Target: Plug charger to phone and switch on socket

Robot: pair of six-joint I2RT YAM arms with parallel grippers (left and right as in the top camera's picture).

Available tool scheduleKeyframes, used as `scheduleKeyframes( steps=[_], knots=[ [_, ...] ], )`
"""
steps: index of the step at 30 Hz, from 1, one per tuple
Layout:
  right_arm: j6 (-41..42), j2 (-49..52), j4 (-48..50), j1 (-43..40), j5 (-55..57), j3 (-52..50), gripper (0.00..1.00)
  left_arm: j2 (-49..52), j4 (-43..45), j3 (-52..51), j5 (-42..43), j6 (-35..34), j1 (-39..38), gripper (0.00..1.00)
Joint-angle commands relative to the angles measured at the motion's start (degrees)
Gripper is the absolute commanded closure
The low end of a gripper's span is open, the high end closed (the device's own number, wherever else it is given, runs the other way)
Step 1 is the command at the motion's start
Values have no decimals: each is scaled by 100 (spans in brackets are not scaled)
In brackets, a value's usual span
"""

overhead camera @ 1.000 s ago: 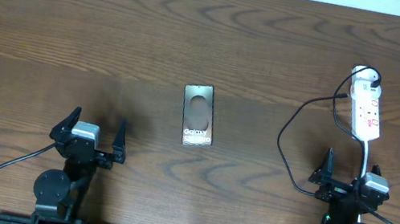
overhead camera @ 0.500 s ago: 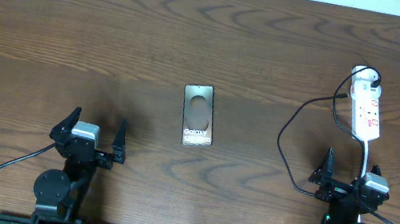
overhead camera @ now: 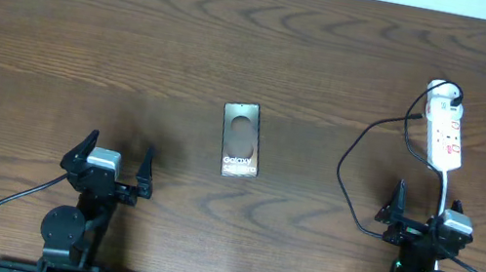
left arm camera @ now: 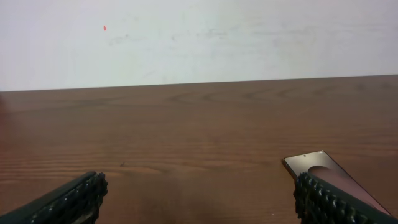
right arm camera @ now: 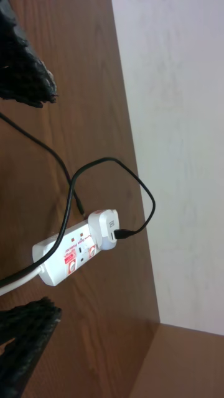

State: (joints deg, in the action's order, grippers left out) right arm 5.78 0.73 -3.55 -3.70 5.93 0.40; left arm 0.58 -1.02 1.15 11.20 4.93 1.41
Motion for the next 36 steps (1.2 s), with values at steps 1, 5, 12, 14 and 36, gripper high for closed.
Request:
scheduleKeyframes(
  steps=[1,5,12,14,36],
  knots=[
    [-72,9,-13,-37,-13,-9,1,-35,-210,-92,-26,44,28,2],
    [-72,7,-13,-37,-13,-9,1,-35,-210,-92,-26,42,28,2],
    [-72,9,-13,-37,-13,-9,1,-35,-210,-92,-26,42,28,2],
    [-72,9,-13,-37,-13,-9,1,-35,-210,-92,-26,42,28,2],
    [-72,9,-13,-37,-13,-9,1,-35,-166,-57,-4,-116,28,2]
  ],
)
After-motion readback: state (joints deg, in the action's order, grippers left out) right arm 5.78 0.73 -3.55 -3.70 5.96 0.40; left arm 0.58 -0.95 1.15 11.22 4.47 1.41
